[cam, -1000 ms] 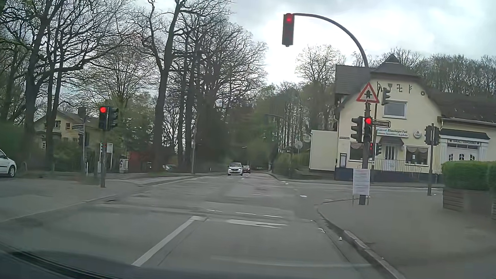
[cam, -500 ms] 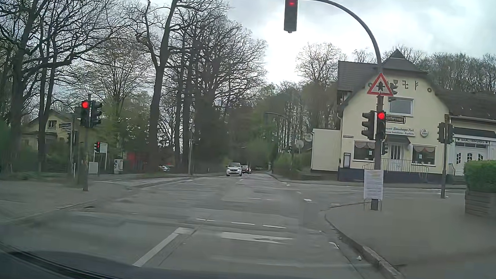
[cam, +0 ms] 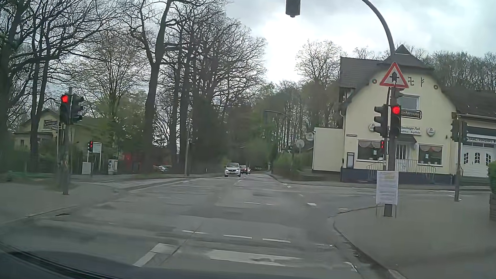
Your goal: Follow the waypoints while adhering to traffic rules and regulations
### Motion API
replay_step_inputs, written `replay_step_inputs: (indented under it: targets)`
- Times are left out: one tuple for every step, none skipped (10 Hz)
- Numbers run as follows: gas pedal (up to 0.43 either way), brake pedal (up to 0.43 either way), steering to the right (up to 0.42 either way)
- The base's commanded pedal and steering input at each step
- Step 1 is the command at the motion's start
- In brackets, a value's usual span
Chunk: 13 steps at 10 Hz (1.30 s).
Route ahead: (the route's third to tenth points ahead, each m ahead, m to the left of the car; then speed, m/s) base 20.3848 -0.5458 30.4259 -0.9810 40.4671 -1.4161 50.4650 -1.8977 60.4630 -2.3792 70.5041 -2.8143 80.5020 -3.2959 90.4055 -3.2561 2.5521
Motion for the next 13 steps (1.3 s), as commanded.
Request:
replay_step_inputs:
  targets:
    - [0.0,0.104,0.004]
    - [0.0,0.116,0.003]
    - [0.0,0.165,0.001]
    - [0.0,0.183,-0.002]
    - [0.0,0.207,-0.004]
    - [0.0,0.22,-0.004]
    - [0.0,0.226,-0.004]
    - [0.0,0.226,-0.004]
    - [0.0,0.226,-0.004]
    - [0.0,0.226,-0.004]
    - [0.0,0.226,-0.004]
    - [0.0,0.226,-0.004]
    - [0.0,0.018,-0.004]
